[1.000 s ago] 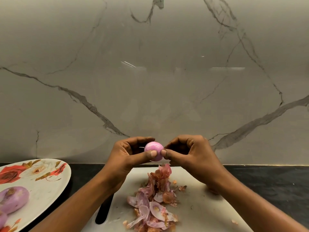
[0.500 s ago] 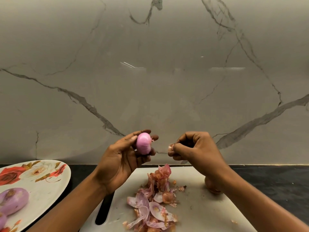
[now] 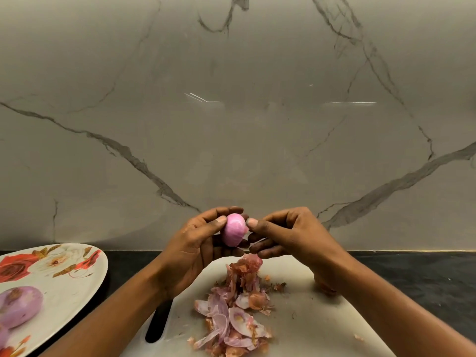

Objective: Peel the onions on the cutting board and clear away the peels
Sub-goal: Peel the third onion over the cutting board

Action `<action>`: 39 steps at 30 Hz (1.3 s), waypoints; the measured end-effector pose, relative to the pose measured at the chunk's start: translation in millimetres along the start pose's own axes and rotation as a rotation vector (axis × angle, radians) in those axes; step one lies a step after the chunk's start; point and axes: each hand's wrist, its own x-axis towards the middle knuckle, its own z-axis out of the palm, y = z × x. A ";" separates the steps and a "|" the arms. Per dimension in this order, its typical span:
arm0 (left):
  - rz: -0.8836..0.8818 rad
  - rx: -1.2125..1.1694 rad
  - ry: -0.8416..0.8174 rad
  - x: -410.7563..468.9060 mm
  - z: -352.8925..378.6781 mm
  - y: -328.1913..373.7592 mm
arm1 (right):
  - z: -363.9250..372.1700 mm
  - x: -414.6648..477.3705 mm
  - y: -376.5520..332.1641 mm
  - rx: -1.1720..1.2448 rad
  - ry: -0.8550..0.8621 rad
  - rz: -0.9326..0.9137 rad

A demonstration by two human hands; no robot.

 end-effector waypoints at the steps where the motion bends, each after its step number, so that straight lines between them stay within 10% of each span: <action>1: -0.002 0.021 0.008 0.2 0.8 -0.4 | 0.8 -0.3 0.7 -0.020 -0.007 -0.005; 27: 0.042 -0.117 -0.062 -0.4 -1.0 5.3 | -9.1 3.4 2.8 -0.070 0.127 -0.064; 39: 0.099 0.259 0.037 -3.3 2.5 0.2 | -0.5 -2.3 2.1 -0.178 -0.017 -0.129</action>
